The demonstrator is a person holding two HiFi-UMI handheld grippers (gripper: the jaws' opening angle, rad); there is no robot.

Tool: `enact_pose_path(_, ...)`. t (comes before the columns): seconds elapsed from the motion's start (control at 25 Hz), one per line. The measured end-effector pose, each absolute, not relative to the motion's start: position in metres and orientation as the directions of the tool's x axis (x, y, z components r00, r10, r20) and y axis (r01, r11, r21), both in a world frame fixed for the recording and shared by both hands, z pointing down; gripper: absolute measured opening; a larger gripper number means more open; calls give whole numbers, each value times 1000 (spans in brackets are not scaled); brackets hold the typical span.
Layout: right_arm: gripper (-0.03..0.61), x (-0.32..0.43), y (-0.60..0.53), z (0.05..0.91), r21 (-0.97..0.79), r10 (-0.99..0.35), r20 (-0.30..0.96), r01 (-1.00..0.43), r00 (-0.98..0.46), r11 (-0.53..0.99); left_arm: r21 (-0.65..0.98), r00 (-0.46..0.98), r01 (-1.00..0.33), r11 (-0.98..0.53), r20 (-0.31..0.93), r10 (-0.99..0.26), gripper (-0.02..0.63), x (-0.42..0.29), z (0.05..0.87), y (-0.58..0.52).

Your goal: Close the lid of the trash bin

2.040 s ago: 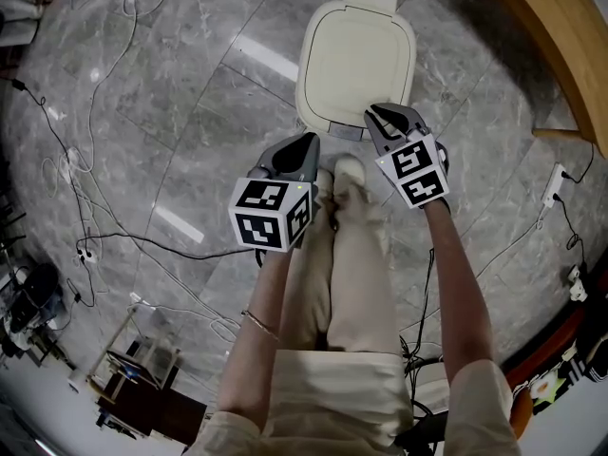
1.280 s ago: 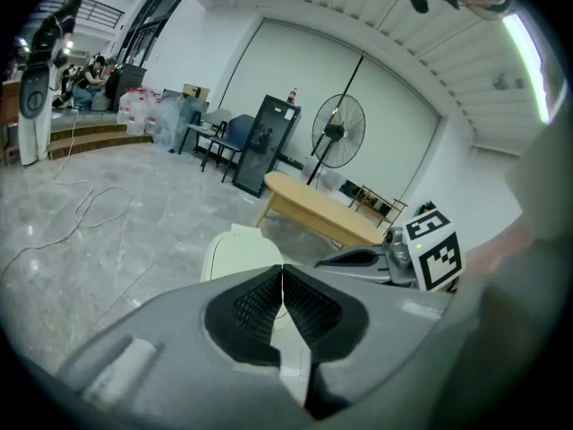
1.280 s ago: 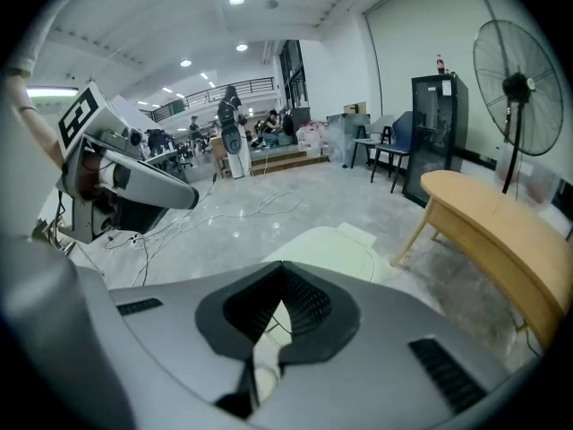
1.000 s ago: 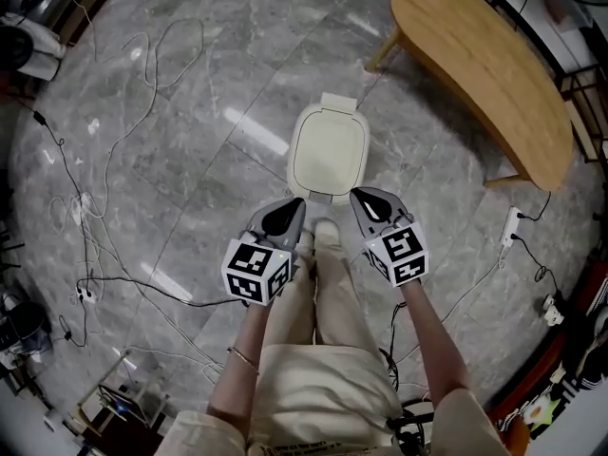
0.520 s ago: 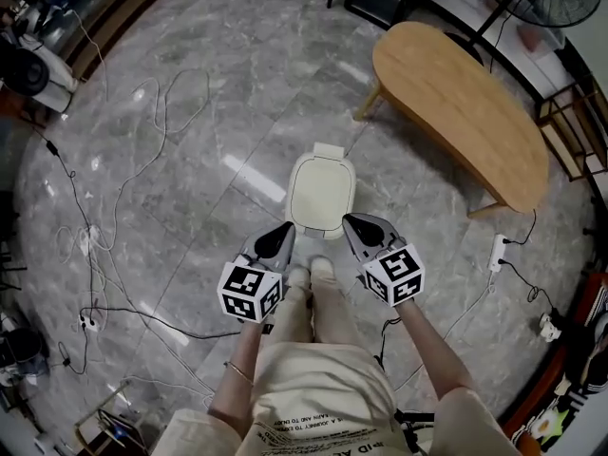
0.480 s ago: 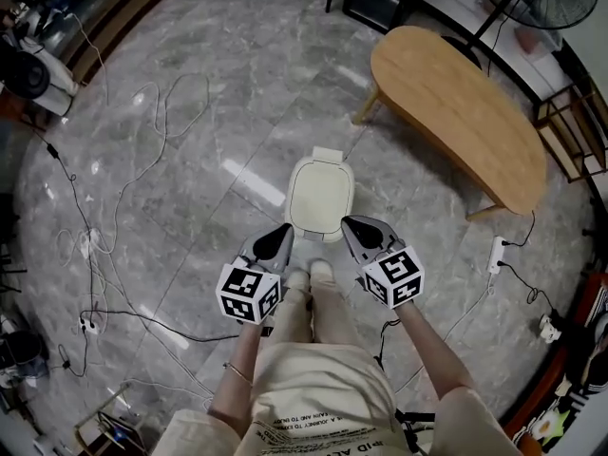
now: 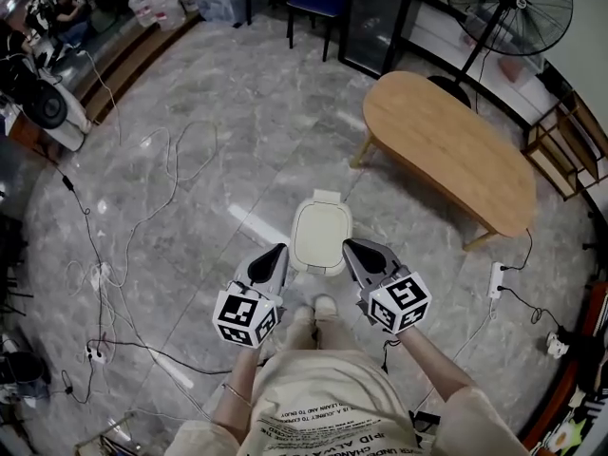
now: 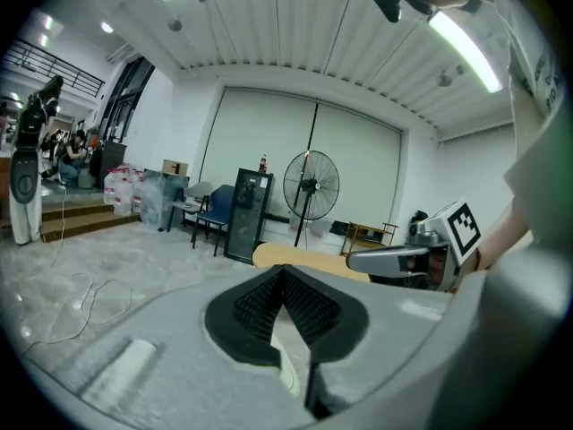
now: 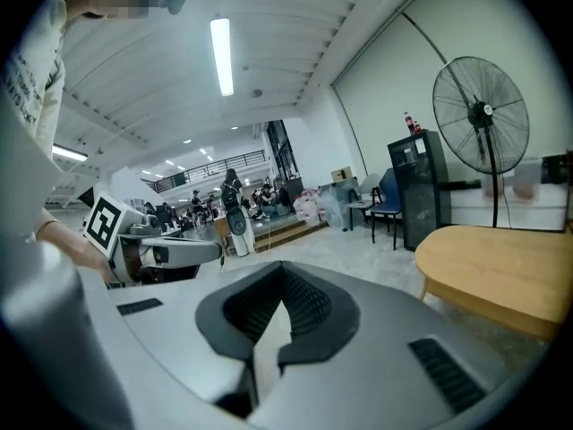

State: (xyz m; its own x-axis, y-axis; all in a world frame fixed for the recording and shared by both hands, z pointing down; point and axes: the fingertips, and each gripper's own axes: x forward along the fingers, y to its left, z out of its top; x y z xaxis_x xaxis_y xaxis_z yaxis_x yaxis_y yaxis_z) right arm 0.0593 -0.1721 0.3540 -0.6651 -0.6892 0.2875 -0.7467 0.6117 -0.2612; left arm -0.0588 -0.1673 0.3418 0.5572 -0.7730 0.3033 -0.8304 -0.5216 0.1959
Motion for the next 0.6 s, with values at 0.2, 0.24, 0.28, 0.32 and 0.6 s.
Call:
enact_pose_path(0.2, 5, 62, -174, 312, -199, -713, 220, -746, -666, 636, 159, 554, -832, -531, 248, -794, 23, -61, 311, -168)
enact_pose_path(0.24, 5, 63, -174, 303, -184, -719, 203, -747, -665, 639, 151, 554, -832, -533, 238, -798, 23, -62, 305, -168)
enact_pose_path(0.28, 5, 65, -174, 294, -175, -727, 185, -750, -662, 638, 143, 554, -832, -535, 228, -801, 23, -63, 299, -167)
enact_pose_path(0.32, 5, 66, -174, 285, -167, -734, 168, -753, -658, 637, 135, 553, -833, -536, 220, -803, 23, -64, 294, -166)
enact_pose_path(0.6, 5, 74, -168, 245, -142, -762, 80, -764, -643, 629, 97, 516, -857, -506, 158, -842, 23, -82, 261, -163)
